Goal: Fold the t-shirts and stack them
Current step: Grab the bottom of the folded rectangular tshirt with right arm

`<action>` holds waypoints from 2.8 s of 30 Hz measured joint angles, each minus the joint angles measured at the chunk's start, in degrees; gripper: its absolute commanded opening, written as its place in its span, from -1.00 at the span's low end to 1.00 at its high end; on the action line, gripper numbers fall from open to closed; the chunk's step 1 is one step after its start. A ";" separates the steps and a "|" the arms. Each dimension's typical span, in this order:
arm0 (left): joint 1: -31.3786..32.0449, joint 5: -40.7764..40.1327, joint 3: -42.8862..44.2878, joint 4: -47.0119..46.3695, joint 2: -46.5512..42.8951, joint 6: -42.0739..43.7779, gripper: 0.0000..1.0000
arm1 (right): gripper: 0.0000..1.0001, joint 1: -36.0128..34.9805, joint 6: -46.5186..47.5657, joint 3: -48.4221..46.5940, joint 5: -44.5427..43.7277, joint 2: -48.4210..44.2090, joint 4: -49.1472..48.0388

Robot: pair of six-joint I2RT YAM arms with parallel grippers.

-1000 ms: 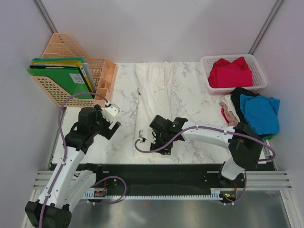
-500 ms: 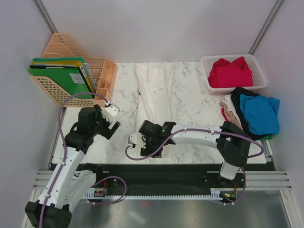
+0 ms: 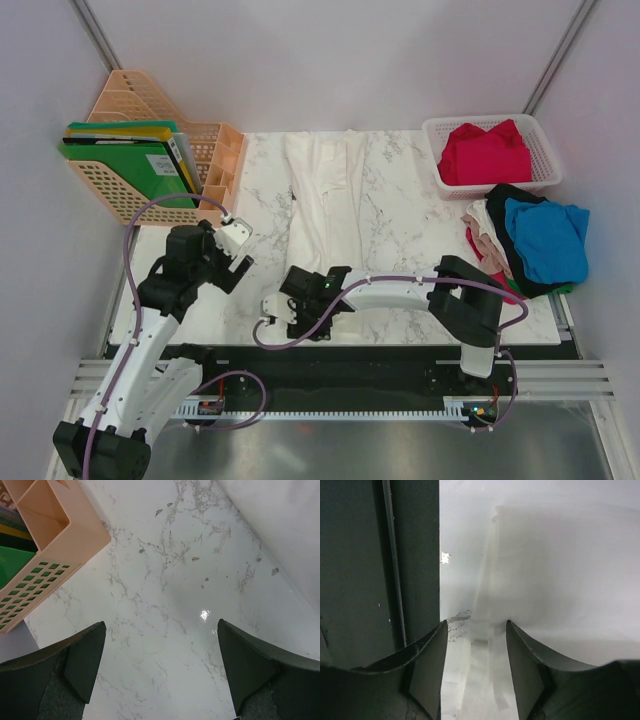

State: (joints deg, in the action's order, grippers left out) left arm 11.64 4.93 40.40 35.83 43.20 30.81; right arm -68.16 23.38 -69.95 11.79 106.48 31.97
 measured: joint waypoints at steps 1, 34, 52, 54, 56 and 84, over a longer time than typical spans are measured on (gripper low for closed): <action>0.00 0.00 0.00 0.00 0.00 0.00 1.00 | 0.10 0.00 0.02 -0.04 -0.02 0.11 -0.15; 0.00 -0.13 -0.11 -0.04 0.79 0.02 1.00 | 0.20 -1.11 0.39 -7.65 -0.13 3.41 -1.84; -3.65 -17.33 -3.78 -12.41 -4.00 -2.25 1.00 | -0.03 -1.14 -1.22 -9.62 -1.57 7.93 -6.03; -3.93 -18.40 -3.78 -12.96 -3.93 -2.51 1.00 | -0.24 -1.14 -1.22 -9.73 -1.62 7.93 -6.21; -4.20 -18.99 -3.78 -13.49 -3.93 -2.64 1.00 | -0.39 -1.14 -1.49 -9.88 -1.62 7.93 -6.32; -6.03 -23.02 -5.73 -18.43 -3.91 -2.67 1.00 | -0.05 -5.73 -2.93 -15.17 -1.42 11.50 -7.23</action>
State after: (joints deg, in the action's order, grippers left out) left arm 5.61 -18.09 34.68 17.41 39.29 28.14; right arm -73.89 20.45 -85.12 10.37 117.97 24.73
